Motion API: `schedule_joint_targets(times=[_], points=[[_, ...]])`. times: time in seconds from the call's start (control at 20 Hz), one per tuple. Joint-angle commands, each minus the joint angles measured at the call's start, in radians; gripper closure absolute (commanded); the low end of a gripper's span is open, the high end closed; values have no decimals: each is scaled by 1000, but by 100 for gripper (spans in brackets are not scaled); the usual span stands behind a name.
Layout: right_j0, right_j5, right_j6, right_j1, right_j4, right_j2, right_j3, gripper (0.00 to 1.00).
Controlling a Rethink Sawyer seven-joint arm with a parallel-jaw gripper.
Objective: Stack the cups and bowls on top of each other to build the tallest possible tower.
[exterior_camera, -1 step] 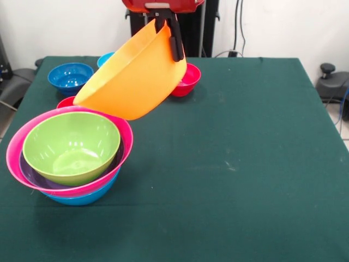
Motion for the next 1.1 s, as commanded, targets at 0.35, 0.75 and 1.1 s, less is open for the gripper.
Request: schedule_joint_targets(times=[0.35, 0.75, 1.1], points=[[-120, 93, -341, 8, -122, 147, 29, 100], [-196, 99, -376, 42, -169, 204, 30, 100], [-210, 16, -339, 91, -219, 225, 42, 100]])
